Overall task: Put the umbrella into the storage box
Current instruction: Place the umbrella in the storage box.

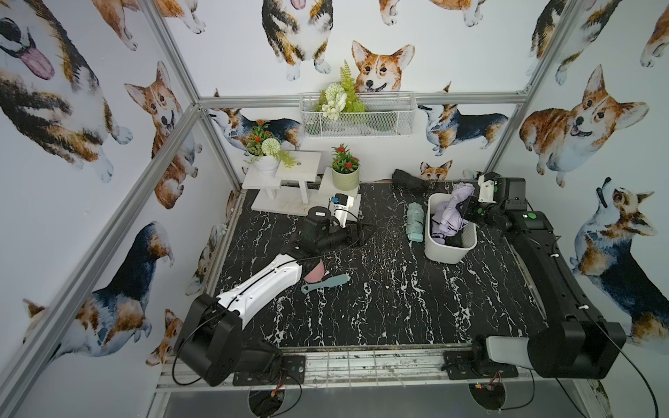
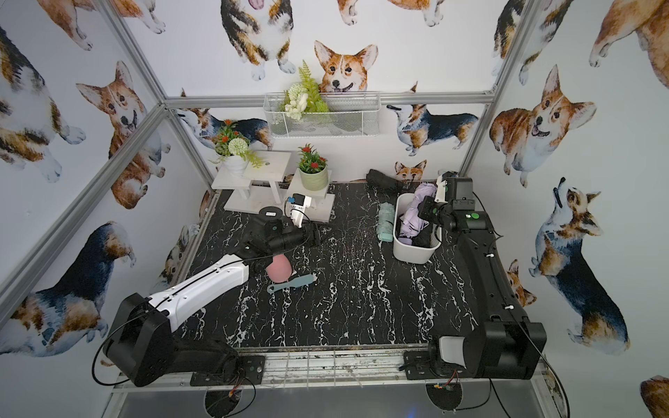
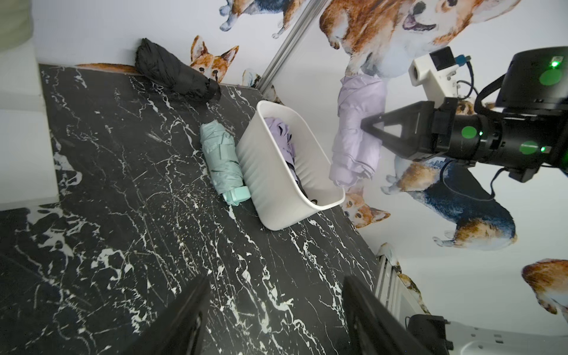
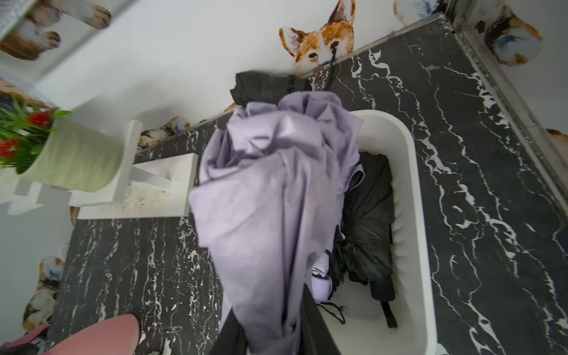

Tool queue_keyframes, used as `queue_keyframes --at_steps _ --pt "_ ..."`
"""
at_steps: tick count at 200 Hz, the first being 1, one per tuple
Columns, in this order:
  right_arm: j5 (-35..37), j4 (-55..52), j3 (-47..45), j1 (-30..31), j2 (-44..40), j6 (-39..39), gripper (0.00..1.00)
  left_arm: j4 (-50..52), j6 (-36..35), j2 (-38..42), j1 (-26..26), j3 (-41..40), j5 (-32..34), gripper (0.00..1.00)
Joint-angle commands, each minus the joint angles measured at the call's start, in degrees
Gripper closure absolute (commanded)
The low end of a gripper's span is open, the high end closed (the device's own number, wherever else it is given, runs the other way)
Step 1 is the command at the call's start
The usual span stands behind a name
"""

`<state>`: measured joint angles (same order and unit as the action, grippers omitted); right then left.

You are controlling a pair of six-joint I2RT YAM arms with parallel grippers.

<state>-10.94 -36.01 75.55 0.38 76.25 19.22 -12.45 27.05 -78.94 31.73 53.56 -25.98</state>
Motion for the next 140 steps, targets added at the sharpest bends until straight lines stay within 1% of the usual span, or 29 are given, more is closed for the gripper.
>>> queue_keyframes --at_steps 1,50,62,75,83,99,101,102,107,122,140 --pt "6.09 -2.11 2.69 0.04 3.05 -4.89 0.8 1.58 -1.93 0.91 -0.57 -0.27 -0.49 0.27" --pt "11.51 -4.22 5.51 0.04 10.16 -6.57 0.79 2.13 -2.61 0.8 -0.83 -0.82 -0.74 0.27" --pt "12.06 -5.18 6.08 0.04 11.76 -6.93 0.75 2.25 -2.8 0.5 -0.95 -0.91 -0.66 0.28" --pt "12.57 -6.5 6.76 0.0 13.66 -7.09 0.67 2.34 -2.81 0.2 -0.96 -1.0 -0.63 0.28" --pt "12.94 -7.17 7.06 0.06 14.79 -7.05 0.6 2.34 -2.82 0.01 -0.98 -0.95 -0.73 0.28" --pt "13.56 -7.19 6.77 0.04 16.0 -6.96 0.39 2.34 -2.84 -0.23 -1.0 -0.87 -0.81 0.28" --pt "13.64 -7.09 6.69 0.01 16.16 -6.93 0.38 2.34 -2.8 -0.25 -0.97 -0.9 -0.8 0.28" --pt "13.65 -7.07 6.66 0.03 16.14 -6.92 0.35 2.38 -2.8 -0.25 -1.01 -0.91 -0.82 0.28" --pt "13.8 -6.93 6.54 0.0 16.31 -6.87 0.29 2.48 -2.87 -0.25 -1.07 -0.91 -0.75 0.28" --pt "14.82 -6.95 6.69 -0.02 16.65 -6.67 0.2 2.65 -3.04 -0.14 -1.05 -1.09 -0.59 0.28" --pt "14.99 -6.58 6.85 0.01 15.59 -6.29 0.18 2.91 -3.22 -0.17 -1.15 -1.26 -0.31 0.28"
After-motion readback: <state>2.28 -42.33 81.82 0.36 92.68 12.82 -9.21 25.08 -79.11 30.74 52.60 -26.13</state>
